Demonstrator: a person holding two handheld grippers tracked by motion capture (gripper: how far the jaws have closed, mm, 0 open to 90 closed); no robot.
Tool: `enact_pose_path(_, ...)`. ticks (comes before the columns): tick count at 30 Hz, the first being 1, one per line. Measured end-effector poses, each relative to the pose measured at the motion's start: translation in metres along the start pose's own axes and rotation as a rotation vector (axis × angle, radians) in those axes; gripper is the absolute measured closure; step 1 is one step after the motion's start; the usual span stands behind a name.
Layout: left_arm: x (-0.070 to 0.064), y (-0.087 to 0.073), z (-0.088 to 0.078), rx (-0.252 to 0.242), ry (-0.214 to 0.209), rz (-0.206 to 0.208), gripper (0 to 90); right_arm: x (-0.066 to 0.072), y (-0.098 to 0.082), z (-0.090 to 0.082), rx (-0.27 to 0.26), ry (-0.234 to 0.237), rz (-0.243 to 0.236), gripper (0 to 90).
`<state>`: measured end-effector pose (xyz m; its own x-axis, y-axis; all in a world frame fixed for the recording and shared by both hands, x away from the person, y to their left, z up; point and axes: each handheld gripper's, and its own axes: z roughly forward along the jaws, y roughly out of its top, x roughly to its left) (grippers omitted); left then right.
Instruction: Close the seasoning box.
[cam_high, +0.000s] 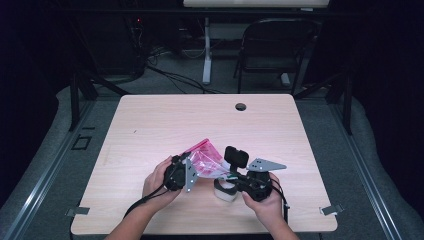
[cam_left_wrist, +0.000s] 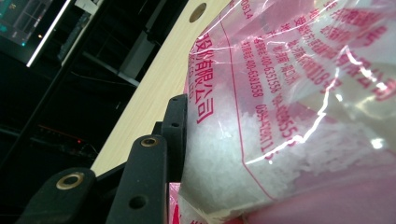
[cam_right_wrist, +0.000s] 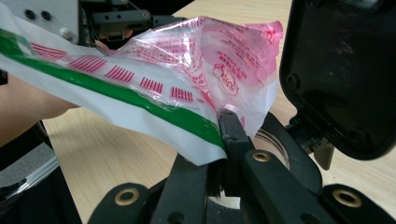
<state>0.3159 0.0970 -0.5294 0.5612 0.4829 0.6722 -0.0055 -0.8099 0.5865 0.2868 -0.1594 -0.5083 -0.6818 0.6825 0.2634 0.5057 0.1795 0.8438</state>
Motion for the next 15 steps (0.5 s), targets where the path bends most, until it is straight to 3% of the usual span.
enact_pose_path(15, -0.0006, -0.0058, 0.0015, 0.006, -0.044, -0.066, 68.0, 0.0009, 0.0053, 0.0002, -0.026, 0.01, 0.006, 89.6)
